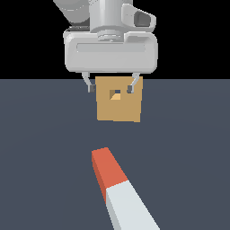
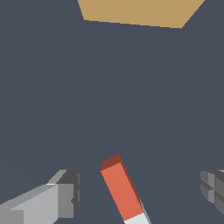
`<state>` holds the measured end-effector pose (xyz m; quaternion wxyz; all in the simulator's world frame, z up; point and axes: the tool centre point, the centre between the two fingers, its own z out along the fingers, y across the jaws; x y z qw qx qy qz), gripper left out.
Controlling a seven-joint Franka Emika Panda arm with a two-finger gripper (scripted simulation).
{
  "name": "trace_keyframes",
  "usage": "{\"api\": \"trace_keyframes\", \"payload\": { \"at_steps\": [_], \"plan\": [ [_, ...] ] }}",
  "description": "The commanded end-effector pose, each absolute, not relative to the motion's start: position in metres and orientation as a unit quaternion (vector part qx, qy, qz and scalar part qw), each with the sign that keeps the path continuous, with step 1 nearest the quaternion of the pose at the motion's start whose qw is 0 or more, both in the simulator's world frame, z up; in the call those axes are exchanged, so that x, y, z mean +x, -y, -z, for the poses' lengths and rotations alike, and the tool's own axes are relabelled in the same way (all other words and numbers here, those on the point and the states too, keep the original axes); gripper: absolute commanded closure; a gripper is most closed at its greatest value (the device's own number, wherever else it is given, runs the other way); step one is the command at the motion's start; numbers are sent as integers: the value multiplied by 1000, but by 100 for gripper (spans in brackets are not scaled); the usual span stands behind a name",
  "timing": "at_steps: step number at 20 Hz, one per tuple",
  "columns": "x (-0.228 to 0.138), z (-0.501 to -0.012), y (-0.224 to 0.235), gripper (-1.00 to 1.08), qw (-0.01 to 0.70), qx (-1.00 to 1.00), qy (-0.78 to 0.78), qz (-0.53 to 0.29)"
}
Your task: Insert the peg into the horizontal hole in a box.
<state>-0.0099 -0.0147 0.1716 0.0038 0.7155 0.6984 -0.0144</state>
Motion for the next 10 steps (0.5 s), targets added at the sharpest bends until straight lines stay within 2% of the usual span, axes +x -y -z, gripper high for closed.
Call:
{"api": "trace_keyframes", "payload": {
  "at_steps": [1, 10],
  "plan": [
    [-10, -172, 15, -92, 4, 716, -698, 14],
    [-11, -165, 28, -92, 4, 705, -709, 13]
  ]
}}
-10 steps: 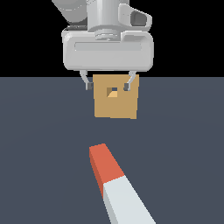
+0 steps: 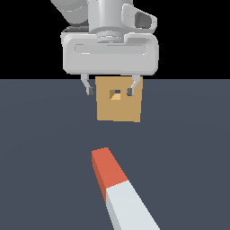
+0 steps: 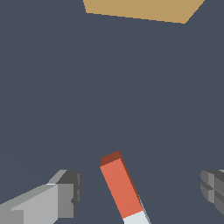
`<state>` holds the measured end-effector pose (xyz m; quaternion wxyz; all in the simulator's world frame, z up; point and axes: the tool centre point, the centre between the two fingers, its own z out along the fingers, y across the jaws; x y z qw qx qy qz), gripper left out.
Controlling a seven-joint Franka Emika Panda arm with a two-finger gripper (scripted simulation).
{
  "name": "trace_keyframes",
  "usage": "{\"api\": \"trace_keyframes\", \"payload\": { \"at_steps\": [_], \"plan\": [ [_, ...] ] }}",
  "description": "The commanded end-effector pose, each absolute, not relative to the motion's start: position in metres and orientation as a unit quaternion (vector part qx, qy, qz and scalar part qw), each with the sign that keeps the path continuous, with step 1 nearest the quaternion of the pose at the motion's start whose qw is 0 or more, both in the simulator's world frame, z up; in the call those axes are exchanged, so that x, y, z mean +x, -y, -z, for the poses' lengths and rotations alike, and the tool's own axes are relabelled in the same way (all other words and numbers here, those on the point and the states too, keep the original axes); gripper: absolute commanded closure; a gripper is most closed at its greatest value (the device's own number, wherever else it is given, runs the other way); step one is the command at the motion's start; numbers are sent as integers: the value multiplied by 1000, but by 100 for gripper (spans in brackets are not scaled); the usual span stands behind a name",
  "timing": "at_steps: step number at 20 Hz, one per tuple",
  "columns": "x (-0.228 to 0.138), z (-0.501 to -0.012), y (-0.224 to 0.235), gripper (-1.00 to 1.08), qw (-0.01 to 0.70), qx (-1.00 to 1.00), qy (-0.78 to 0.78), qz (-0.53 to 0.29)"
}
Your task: Insert the peg into the horizontal hole in a box.
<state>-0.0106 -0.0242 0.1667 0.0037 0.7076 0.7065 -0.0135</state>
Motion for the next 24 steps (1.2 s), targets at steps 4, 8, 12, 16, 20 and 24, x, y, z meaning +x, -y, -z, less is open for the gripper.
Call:
{"api": "trace_keyframes", "payload": {
  "at_steps": [4, 8, 12, 16, 20, 24],
  "plan": [
    [-12, -157, 43, -92, 3, 693, -720, 12],
    [-12, -147, 64, -92, 3, 677, -735, 11],
    [-10, -134, 89, -92, 3, 657, -754, 9],
    [-7, -120, 116, -92, 2, 635, -773, 7],
    [-2, -106, 143, -92, 2, 612, -791, 5],
    [5, -93, 167, -92, 1, 590, -807, 3]
  ]
}}
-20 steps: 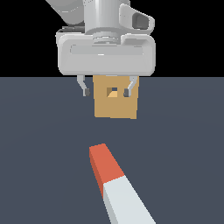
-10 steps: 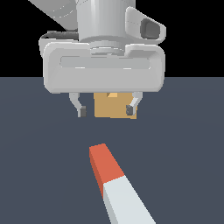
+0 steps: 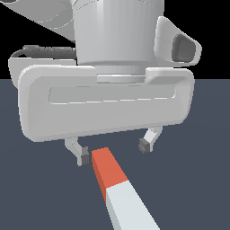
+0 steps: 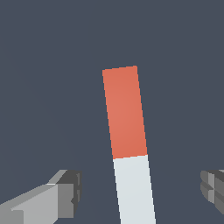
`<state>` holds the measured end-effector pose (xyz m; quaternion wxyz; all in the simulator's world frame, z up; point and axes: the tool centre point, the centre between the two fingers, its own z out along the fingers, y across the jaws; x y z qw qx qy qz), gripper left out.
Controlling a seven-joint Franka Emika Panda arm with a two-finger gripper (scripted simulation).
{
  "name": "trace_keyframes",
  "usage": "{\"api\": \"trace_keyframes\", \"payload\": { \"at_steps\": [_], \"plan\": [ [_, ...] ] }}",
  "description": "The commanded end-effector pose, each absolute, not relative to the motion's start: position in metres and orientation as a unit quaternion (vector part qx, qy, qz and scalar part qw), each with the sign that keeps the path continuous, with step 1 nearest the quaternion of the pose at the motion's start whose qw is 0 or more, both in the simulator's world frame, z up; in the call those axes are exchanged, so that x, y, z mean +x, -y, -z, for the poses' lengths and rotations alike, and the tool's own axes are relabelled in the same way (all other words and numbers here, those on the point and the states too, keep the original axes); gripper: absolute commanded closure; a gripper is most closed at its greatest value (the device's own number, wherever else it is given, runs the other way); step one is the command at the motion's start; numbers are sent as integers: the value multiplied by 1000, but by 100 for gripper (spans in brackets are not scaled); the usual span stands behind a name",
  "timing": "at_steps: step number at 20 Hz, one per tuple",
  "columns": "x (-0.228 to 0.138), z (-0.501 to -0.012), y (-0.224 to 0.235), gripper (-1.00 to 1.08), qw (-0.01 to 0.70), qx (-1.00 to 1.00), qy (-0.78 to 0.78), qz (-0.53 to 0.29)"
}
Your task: Insert the peg into the horizontal hole in a box.
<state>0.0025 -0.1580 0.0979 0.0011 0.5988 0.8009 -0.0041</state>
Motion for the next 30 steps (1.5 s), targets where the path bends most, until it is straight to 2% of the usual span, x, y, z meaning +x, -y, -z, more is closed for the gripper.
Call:
{"api": "trace_keyframes", "payload": {
  "at_steps": [1, 12, 21, 30],
  "plan": [
    [7, -90, 172, -92, 1, 585, -811, 3],
    [22, -71, 206, -92, 0, 551, -834, 0],
    [23, -64, 208, -92, 0, 550, -835, 0],
    [22, -24, 208, -92, 0, 549, -836, 0]
  ]
}}
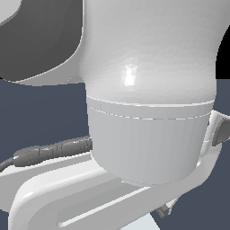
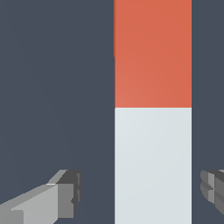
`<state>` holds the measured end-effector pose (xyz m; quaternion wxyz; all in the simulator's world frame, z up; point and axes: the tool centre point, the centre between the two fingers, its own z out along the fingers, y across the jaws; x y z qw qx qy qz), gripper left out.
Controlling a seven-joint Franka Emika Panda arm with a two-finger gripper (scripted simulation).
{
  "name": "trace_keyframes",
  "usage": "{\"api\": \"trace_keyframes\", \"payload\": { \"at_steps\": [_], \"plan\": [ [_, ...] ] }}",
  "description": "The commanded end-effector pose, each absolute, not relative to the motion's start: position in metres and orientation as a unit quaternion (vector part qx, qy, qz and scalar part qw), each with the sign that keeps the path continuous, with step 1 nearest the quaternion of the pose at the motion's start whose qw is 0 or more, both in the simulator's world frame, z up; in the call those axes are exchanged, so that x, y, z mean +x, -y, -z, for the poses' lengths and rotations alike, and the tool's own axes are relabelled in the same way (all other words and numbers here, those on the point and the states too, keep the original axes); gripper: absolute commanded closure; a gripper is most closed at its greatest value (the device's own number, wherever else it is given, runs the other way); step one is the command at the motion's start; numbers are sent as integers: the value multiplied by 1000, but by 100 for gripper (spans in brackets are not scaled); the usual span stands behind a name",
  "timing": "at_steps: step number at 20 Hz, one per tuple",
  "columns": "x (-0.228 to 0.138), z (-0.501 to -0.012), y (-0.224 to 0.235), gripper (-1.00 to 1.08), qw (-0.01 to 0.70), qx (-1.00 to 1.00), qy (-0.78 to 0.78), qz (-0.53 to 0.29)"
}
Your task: Insert the peg into the horizontal hole in a box.
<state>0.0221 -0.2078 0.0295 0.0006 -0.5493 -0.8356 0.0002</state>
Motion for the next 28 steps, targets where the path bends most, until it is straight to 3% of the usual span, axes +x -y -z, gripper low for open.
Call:
{"api": "trace_keyframes", "payload": {
  "at_steps": [1, 5, 6, 28],
  "plan": [
    [23, -22, 208, -92, 0, -549, 836, 0],
    [24, -20, 208, -92, 0, -549, 836, 0],
    [24, -20, 208, 108, 0, -549, 836, 0],
    [12, -30, 184, 108, 0, -571, 821, 0]
  ]
}}
